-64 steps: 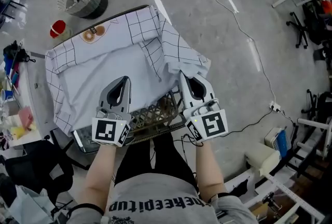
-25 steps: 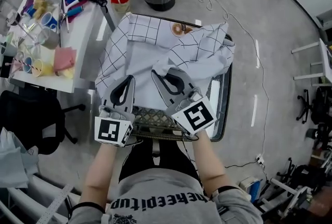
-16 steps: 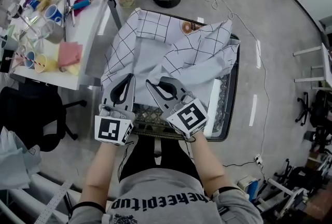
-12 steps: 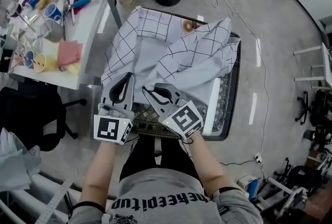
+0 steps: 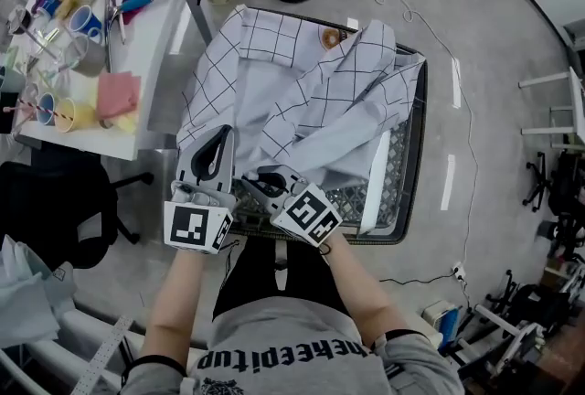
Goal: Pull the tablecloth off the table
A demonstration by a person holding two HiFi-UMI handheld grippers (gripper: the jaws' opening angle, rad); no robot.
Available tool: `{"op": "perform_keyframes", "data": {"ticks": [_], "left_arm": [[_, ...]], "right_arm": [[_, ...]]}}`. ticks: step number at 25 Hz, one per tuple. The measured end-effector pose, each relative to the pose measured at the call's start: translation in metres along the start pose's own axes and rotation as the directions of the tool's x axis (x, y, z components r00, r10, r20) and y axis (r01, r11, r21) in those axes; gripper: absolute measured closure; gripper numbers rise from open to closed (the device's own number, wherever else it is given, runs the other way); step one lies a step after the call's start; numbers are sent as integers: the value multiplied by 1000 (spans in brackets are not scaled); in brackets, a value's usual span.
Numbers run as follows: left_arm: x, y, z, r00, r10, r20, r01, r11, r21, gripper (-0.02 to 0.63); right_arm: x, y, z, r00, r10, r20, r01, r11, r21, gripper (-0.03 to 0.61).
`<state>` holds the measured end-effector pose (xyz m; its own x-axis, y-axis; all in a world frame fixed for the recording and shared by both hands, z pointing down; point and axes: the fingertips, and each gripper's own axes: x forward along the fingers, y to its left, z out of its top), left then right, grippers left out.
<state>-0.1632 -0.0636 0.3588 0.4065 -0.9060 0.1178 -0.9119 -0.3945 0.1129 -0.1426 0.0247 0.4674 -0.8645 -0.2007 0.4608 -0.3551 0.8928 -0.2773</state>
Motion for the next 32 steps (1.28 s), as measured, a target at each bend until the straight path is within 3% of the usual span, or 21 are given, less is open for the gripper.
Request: {"op": "perform_keyframes", "data": {"ticks": [7,10,13,18,22,24,27,32], "left_arm": [[7,-4,-5,1000,-17,-13,17,1000,-2,600],[9,-4,-6,1000,-17,-16,17,1000,-2,600],[11,-5,-6,1000,-20,-17,20,1000,2,600],[17,-11,-5,999,-39,-14,39,999,5,600],[23,-20,-3,998,-68,-9,68,998,5,600],[26,-27,-1,996,-89,-5,89,996,7,600],[34,-40,3,991,-136,-1,136,991,12,600],[44,-69,7,972,-235,3,235,972,27,600]], "right_arm": [[18,-1,-32,999,3,-55,1,997,81,554],[19,8,-35,997,34,-73,-28,997,75,468],[11,16,-32,997,32,-69,-28,998,59,451],[-19,9,-15,999,-41,8,40,996,78,451],[-48,-18,-2,982,-171,83,159,979,127,488],[-68,-39,4,957,-260,127,235,955,183,532],[-105,-73,10,899,-403,172,351,898,267,563],[-181,-123,5,747,-641,177,553,747,370,566]]}}
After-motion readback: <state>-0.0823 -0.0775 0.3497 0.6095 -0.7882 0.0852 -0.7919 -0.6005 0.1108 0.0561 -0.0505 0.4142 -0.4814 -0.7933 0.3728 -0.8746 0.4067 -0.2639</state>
